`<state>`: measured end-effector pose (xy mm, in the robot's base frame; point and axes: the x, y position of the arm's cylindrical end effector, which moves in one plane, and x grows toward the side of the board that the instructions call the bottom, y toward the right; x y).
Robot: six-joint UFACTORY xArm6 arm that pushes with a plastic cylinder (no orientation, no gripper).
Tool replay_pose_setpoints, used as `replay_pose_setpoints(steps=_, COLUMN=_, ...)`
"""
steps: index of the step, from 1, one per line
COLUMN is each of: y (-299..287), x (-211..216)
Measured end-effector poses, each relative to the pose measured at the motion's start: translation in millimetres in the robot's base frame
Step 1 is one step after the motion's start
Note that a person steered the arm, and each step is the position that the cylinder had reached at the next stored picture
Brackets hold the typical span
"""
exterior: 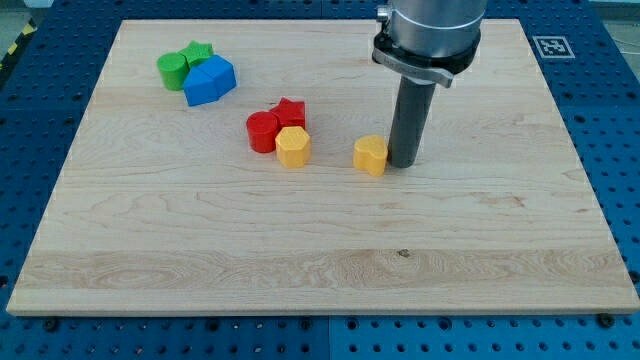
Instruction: Push the yellow heart towards the yellow hexagon
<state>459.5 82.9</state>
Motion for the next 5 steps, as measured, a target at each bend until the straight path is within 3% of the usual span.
replay_pose_setpoints(steps=5, y=-56.8, x=11.4)
